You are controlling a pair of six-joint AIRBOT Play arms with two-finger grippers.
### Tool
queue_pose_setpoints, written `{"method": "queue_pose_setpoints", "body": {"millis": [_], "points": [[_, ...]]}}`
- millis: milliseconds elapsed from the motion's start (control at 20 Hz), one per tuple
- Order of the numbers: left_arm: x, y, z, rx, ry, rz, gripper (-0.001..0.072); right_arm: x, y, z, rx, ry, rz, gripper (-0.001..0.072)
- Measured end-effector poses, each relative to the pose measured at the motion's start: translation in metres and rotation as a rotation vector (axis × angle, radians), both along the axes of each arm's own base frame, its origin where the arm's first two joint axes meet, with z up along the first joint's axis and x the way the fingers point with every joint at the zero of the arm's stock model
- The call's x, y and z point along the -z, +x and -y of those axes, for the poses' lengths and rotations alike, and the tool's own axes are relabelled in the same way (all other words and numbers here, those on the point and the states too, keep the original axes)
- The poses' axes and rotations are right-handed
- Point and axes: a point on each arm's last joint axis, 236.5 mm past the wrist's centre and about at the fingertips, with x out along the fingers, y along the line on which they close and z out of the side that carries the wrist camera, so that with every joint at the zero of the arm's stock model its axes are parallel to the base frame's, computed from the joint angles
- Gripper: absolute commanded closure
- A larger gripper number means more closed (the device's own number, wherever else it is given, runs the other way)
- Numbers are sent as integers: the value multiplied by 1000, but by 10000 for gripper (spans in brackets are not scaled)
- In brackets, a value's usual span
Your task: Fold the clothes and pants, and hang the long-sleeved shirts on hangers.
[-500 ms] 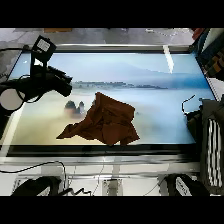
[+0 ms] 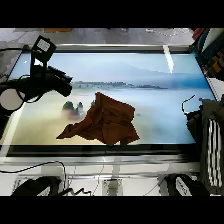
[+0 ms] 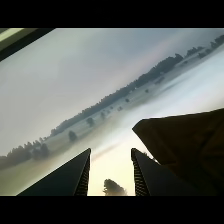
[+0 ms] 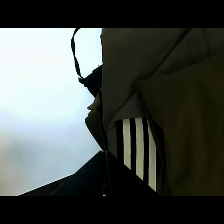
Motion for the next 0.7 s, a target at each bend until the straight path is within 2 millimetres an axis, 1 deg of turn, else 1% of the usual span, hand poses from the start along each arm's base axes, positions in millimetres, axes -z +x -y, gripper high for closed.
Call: {"method": "queue_pose_setpoints", "body": {"millis": [200, 300, 500, 700], "points": [[0, 0, 0, 0, 0, 0, 421, 0, 0, 0, 0, 0, 0, 698], [0, 0, 0, 0, 0, 0, 421, -3, 5, 0, -7, -2, 21, 698], [0, 0, 0, 0, -1, 0, 421, -14, 25, -7, -42, 7, 117, 698], [-2, -3, 9, 12, -56, -17, 421, -31, 49, -6, -67, -13, 230, 698]]}}
